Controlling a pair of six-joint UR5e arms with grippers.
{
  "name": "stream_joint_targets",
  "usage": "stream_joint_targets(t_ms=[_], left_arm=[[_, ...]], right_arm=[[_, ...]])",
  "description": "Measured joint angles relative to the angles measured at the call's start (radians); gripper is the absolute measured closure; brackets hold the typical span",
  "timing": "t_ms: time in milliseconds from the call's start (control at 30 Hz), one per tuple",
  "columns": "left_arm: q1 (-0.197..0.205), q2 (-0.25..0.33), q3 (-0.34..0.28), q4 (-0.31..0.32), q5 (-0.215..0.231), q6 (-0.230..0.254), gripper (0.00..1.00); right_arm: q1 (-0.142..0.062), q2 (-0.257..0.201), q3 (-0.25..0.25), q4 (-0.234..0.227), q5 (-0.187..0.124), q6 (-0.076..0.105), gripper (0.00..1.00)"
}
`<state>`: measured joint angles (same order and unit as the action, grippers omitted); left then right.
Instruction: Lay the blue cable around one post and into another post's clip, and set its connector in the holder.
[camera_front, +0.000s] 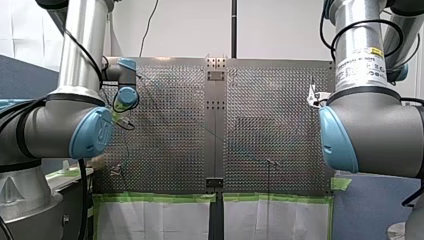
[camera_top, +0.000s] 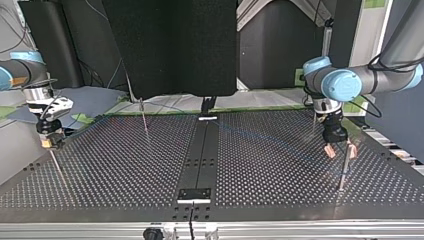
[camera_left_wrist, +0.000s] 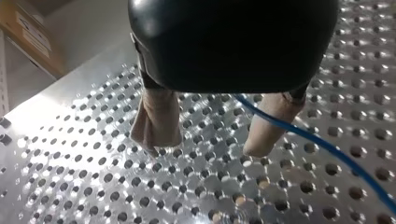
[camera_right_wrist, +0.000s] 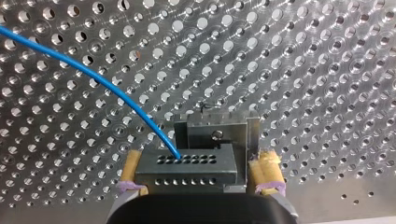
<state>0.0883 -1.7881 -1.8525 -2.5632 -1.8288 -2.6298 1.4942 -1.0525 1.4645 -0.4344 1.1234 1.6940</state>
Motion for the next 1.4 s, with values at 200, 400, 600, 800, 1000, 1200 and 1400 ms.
stream_joint_targets(t_ms=[200,400,600,800,1000,1200,1400], left_arm=[[-0.005,0.001,-0.003,-0.028,-0.031,0.012,0.00],[-0.006,0.013,-0.036,-0.029,-0.059,0.010,0.00],[-0.011,0.044,-0.082,-0.003,-0.033,0.007,0.00],[-0.016,0.098,-0.122,0.007,-0.019,0.004,0.00],[-0.023,0.150,-0.156,0.011,-0.009,0.009,0.00],[-0.038,0.199,-0.205,0.024,-0.009,0.056,0.00],[-0.046,0.255,-0.263,0.068,-0.007,0.114,0.00]], right_arm=[[0.000,0.000,0.000,0.000,0.000,0.000,0.00],[0.000,0.000,0.000,0.000,0.000,0.000,0.00],[0.000,0.000,0.000,0.000,0.000,0.000,0.00],[0.000,0.000,0.000,0.000,0.000,0.000,0.00],[0.000,0.000,0.000,0.000,0.000,0.000,0.00],[0.000,0.000,0.000,0.000,0.000,0.000,0.00],[0.000,0.000,0.000,0.000,0.000,0.000,0.00]])
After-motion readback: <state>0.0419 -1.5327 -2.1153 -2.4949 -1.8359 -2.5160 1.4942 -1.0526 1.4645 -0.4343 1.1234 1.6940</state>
